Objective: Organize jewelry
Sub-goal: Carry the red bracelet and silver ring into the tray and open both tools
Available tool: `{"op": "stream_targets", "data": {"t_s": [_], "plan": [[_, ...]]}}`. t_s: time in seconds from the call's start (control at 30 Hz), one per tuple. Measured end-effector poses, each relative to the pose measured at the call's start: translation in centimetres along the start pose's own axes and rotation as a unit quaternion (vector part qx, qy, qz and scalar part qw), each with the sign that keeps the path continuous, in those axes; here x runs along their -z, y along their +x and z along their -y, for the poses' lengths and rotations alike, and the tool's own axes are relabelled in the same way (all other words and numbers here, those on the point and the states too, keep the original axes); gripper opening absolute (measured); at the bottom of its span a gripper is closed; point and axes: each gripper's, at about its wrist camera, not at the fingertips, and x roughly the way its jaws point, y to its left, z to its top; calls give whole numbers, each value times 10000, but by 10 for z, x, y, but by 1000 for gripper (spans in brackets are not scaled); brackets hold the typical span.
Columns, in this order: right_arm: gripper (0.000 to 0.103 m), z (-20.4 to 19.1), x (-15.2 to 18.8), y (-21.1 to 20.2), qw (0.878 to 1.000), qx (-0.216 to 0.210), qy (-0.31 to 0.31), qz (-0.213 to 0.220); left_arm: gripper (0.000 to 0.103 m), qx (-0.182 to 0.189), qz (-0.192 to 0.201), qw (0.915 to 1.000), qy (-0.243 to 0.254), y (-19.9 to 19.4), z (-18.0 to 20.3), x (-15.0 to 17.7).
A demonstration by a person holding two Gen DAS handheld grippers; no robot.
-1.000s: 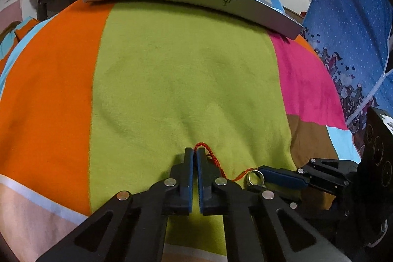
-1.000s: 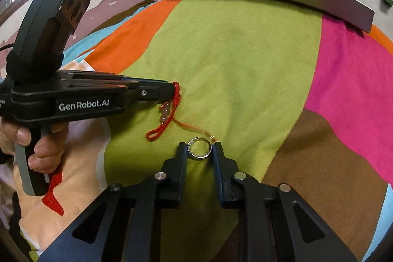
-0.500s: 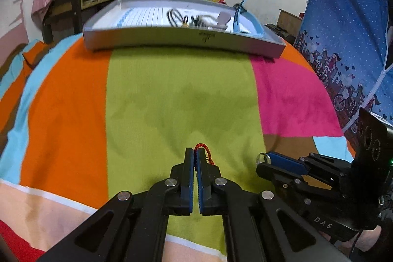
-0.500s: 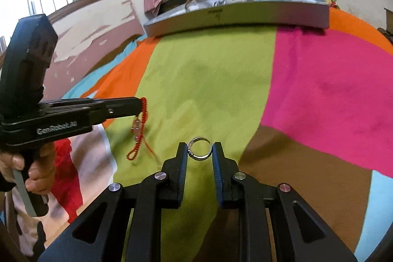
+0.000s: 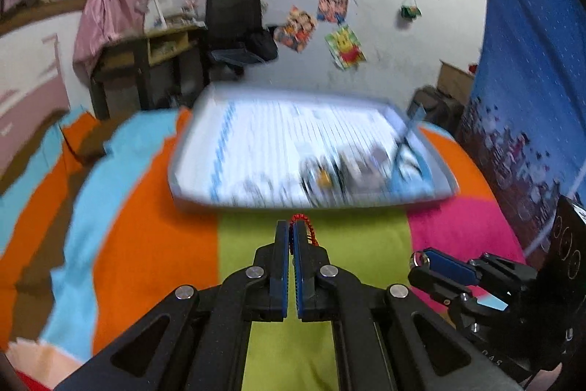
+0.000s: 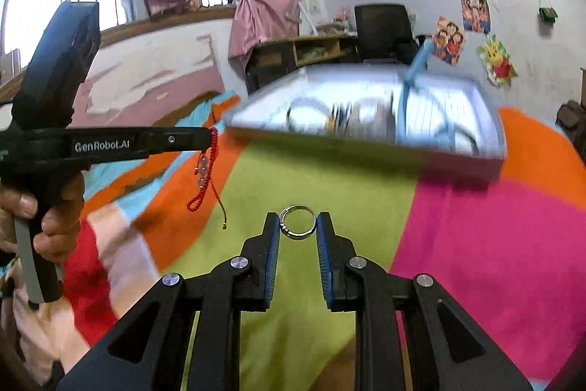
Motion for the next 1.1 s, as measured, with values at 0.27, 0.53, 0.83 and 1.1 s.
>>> {"op": "stream_targets", "data": {"t_s": [0.27, 0.53, 0.83, 1.1], "plan": [[18, 5, -71, 49, 9981, 421, -373, 246, 3, -261, 440, 9973, -520, 42, -29, -51], [18, -3, -80, 95, 9981, 520, -328, -31, 3, -252, 324, 9974, -599, 82, -35, -40], [19, 0, -73, 94, 9980, 605, -189, 11, 3, -249, 241, 9976, -593, 85, -36, -29], [39, -1, -74, 81, 9967, 746, -235, 202, 4, -286, 263, 9974, -603, 76, -39, -24]]}}
